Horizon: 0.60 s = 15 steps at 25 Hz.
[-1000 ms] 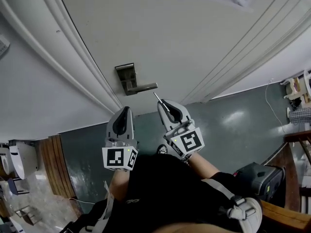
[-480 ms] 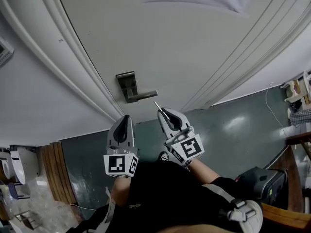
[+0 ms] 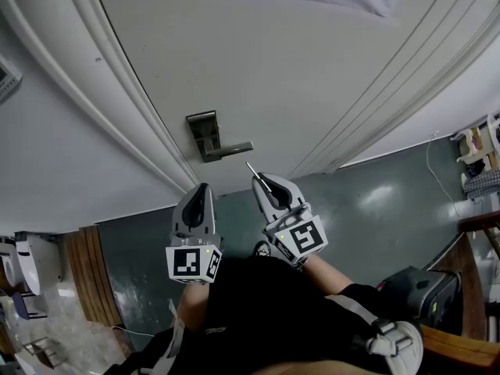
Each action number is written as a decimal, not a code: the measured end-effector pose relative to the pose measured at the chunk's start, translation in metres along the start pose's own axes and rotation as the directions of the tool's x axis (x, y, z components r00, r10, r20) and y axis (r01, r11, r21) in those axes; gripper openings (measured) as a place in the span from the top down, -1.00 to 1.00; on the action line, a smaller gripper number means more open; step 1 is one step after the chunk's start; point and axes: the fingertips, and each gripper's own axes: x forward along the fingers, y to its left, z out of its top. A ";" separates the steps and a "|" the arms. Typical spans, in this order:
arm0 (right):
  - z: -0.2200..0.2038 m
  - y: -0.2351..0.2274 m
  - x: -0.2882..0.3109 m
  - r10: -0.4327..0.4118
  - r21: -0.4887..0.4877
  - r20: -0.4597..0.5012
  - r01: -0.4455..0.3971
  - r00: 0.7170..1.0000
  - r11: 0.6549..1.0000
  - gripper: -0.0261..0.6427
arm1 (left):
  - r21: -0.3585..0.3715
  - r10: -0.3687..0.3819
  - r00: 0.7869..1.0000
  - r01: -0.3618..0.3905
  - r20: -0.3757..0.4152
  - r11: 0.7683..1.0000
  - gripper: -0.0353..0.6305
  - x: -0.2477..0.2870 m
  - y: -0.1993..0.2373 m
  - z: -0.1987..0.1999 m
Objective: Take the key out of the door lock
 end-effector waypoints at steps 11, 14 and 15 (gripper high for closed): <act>0.003 0.001 0.001 0.004 0.024 0.008 -0.004 1.000 1.000 0.83 | 0.008 0.000 1.000 0.000 0.001 1.000 0.82 -0.001 0.002 0.000; 0.001 0.000 0.002 0.004 0.026 0.005 -0.004 1.000 1.000 0.83 | 0.010 0.006 1.000 -0.006 0.000 1.000 0.82 -0.002 0.005 -0.001; 0.000 0.000 0.002 0.003 0.028 0.004 -0.004 1.000 1.000 0.83 | 0.009 0.008 1.000 -0.008 0.003 1.000 0.82 -0.003 0.007 -0.002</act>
